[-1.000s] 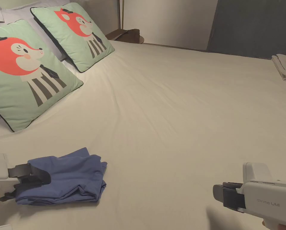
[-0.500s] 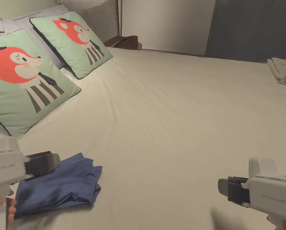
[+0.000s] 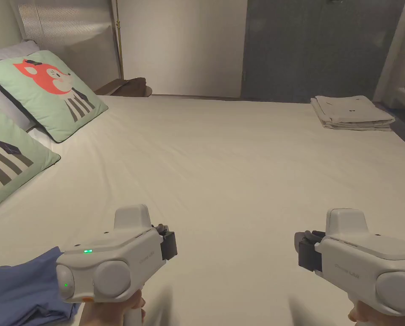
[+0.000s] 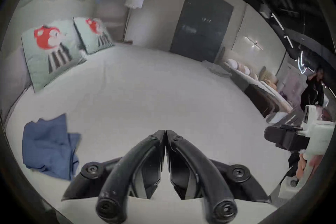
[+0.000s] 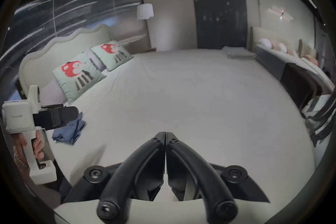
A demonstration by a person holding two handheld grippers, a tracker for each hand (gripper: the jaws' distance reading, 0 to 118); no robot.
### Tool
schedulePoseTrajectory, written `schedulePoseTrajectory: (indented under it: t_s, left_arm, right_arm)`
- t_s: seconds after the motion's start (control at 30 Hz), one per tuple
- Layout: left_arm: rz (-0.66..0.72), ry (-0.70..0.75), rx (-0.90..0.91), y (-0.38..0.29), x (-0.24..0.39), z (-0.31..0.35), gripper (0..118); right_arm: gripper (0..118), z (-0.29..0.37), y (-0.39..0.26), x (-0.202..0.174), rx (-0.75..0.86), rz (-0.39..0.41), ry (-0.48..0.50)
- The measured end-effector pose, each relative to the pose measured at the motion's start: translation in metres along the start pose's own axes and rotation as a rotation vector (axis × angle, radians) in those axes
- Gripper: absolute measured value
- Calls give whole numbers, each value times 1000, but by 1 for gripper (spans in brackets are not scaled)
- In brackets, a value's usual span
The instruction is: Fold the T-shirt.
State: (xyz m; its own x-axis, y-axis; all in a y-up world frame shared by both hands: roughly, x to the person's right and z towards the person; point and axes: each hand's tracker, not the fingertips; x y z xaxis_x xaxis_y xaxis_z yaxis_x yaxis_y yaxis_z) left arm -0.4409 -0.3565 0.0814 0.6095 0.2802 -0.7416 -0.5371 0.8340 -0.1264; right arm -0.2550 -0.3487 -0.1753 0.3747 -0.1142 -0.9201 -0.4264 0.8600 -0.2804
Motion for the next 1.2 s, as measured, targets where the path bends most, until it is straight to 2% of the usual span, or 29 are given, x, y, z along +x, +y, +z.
schedulePoseTrajectory:
  t_s: [0.3, 0.47, 0.57, 0.8, 1.2]
  left_arm:
    - [-132, 85, 393, 41, 84, 29, 1]
    - [-219, 131, 525, 45, 105, 40, 1]
    - [-231, 144, 548, 44, 110, 41, 0]
    - [-226, 150, 541, 43, 110, 42, 0]
    - [-249, 173, 549, 42, 107, 42, 0]
  right_arm:
    - [0, 54, 39, 19, 423, 79, -288]
    - [0, 64, 45, 20, 588, 80, -401]
    - [0, 66, 44, 21, 635, 82, -433]
    - [0, 65, 46, 23, 609, 74, -421]
    - [0, 61, 50, 18, 572, 110, -372]
